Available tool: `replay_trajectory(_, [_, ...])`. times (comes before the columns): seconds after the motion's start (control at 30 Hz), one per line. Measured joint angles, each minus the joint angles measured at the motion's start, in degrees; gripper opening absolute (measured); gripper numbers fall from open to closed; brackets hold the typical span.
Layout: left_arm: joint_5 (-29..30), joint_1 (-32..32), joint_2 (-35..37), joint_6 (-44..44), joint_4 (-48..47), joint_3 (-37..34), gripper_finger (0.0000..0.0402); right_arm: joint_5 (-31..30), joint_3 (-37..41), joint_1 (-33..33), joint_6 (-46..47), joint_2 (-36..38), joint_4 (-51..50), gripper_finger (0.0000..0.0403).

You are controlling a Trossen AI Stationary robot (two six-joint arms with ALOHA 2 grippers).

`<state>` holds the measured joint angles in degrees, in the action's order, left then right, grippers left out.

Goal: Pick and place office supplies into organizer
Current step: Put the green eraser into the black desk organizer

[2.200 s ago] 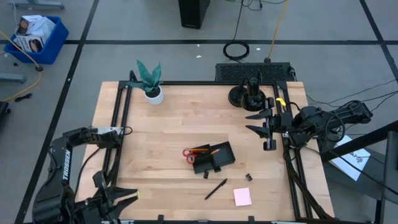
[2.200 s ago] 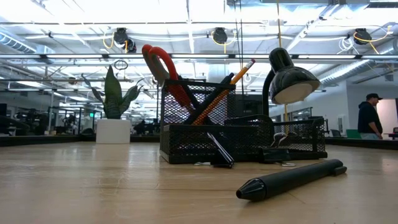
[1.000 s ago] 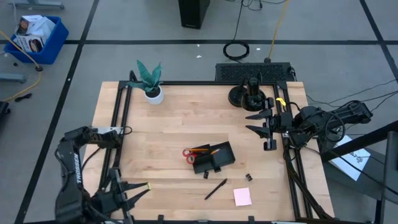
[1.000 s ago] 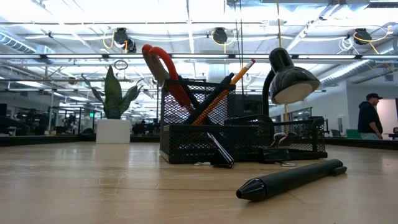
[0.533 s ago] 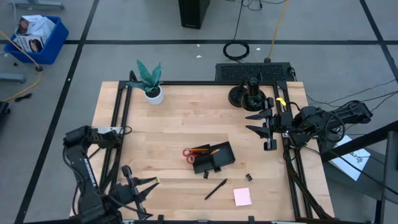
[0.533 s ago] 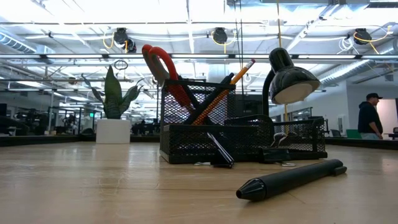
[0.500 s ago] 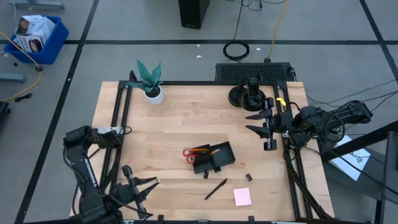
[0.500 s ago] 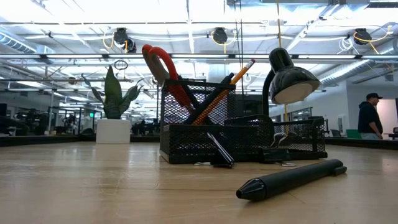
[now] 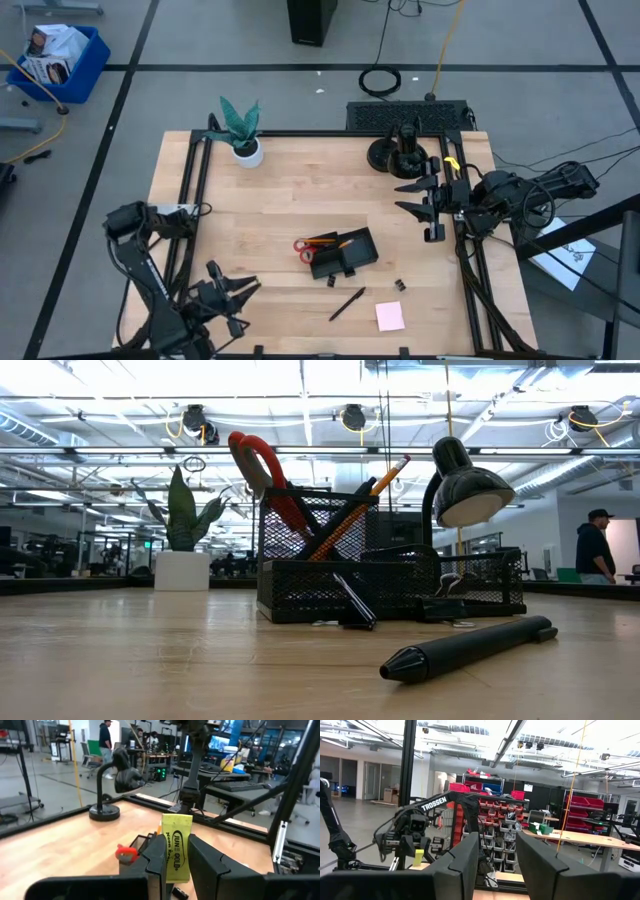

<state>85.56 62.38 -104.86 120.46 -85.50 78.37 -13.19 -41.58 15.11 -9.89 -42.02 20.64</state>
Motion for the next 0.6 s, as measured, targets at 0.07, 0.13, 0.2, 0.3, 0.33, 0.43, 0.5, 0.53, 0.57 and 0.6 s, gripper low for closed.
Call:
replay_trajectory(0.07, [0.00, -0.36, 0.00, 0.01, 2.70, -1.22, 0.0063, 0.00, 0.00, 0.00, 0.00, 0.00, 0.00, 0.0123])
replay_trajectory(0.13, [0.01, -0.49, 0.00, -0.06, 4.97, -2.32, 0.0063, 0.00, 0.00, 0.01, 0.00, 0.00, -0.02, 0.0123])
replay_trajectory(0.2, [0.02, -0.49, 0.00, -0.08, 6.59, -3.28, 0.0063, 0.00, 0.00, -0.01, 0.00, 0.00, -0.02, 0.0123])
replay_trajectory(0.3, [0.14, -0.49, 0.00, -0.15, 8.87, -4.31, 0.0063, 0.00, 0.00, 0.00, 0.00, 0.00, -0.19, 0.0123])
replay_trajectory(0.33, [0.32, -0.49, 0.00, -0.33, 9.68, -4.51, 0.0063, 0.00, 0.00, 0.01, 0.00, 0.00, -0.35, 0.0123])
replay_trajectory(0.43, [0.63, -0.49, 0.00, -1.66, 13.46, -5.37, 0.0063, 0.00, 0.00, 0.01, 0.00, 0.00, -0.70, 0.0123])
replay_trajectory(0.5, [0.63, -0.49, 0.00, -3.35, 16.76, -5.99, 0.0063, 0.00, 0.02, 0.01, 0.00, 0.00, -0.78, 0.0123])
replay_trajectory(0.53, [0.62, -0.49, 0.00, -4.19, 18.44, -6.22, 0.0063, 0.00, 0.01, 0.01, 0.00, 0.00, -0.78, 0.0123])
replay_trajectory(0.57, [0.60, -0.48, 0.00, -5.12, 19.99, -6.31, 0.0063, 0.00, 0.00, 0.00, 0.00, 0.00, -0.78, 0.0123])
replay_trajectory(0.6, [0.63, -0.26, 0.00, -6.03, 21.34, -6.32, 0.0063, 0.00, 0.02, 0.01, 0.00, 0.00, -0.78, 0.0123])
